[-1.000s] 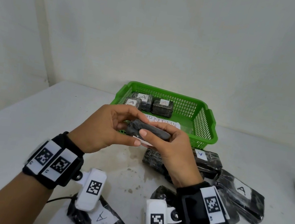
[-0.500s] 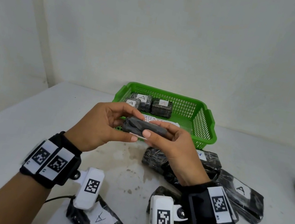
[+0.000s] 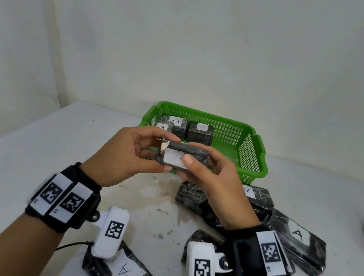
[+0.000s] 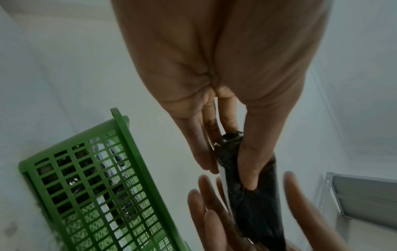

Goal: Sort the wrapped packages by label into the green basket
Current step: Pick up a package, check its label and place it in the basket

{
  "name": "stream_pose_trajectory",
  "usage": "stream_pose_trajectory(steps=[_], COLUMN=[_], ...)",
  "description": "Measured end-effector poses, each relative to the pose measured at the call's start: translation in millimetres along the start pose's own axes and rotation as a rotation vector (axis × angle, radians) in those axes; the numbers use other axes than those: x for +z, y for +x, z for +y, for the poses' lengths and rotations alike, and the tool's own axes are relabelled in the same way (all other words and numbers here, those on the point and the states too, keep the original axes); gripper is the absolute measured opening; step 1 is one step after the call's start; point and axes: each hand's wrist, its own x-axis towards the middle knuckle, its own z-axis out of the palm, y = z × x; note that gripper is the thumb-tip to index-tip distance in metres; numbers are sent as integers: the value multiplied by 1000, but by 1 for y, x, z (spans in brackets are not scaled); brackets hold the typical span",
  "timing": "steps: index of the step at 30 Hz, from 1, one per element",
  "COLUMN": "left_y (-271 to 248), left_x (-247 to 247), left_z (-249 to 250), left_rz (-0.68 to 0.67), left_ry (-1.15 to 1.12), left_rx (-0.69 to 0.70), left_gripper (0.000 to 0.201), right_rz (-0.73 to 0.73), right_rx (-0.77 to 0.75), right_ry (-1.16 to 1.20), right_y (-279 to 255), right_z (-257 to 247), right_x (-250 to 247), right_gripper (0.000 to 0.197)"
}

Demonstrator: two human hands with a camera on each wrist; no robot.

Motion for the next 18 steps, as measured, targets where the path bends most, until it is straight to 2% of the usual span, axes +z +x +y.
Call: stream_pose_trajectory(steps=[3, 6, 13, 18], left_y=[0, 0, 2, 2], left_x=[1, 2, -1, 2], left_z=[0, -1, -1, -3], left_rz=[-30, -54, 14, -2], left_ry=[8, 26, 3, 19], left_rx=[8, 20, 33, 23], left_gripper=[52, 52, 50, 51], right_rz=[51, 98, 21, 52], right_rx=[31, 16, 55, 49], right_ry=[20, -17, 105, 36], right_y=[3, 4, 3, 4], right_z=[5, 8, 3, 3], right_x=[2, 1, 2, -2], right_gripper=[32, 25, 27, 27])
